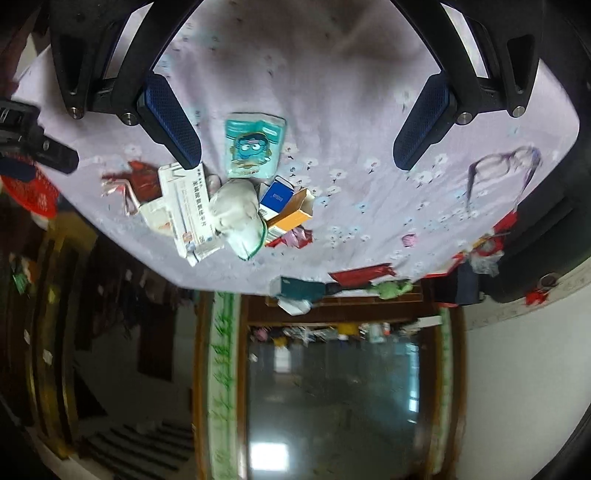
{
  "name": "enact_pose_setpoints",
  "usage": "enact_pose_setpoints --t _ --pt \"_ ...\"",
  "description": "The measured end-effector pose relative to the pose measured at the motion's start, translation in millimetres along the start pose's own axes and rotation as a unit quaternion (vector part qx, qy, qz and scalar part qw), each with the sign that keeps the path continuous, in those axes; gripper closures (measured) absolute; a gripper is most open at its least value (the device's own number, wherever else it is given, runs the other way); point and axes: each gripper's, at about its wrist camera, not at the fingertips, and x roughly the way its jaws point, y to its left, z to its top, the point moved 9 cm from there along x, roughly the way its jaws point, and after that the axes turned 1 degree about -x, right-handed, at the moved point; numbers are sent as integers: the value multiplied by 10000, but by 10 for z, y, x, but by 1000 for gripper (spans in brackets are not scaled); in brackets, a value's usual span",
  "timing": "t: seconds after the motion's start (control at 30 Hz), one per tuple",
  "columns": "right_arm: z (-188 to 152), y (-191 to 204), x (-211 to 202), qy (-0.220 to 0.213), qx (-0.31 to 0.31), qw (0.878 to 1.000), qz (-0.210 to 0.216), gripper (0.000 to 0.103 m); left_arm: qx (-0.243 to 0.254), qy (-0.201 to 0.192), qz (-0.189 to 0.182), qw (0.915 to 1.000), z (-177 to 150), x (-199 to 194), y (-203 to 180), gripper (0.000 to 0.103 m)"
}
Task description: Collect trash
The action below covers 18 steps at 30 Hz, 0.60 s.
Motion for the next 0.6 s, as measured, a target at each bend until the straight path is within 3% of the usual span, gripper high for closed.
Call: enact_pose_setpoints --t 0.2,0.6 --pt "-43 -208 -273 -425 95 9984 -348 0 275 -202 167 9993 -124 -235 -132 0" --pt "-82 -363 -208 -459 144 9978 -458 0 349 -13 126 9993 -158 -112 -237 0"
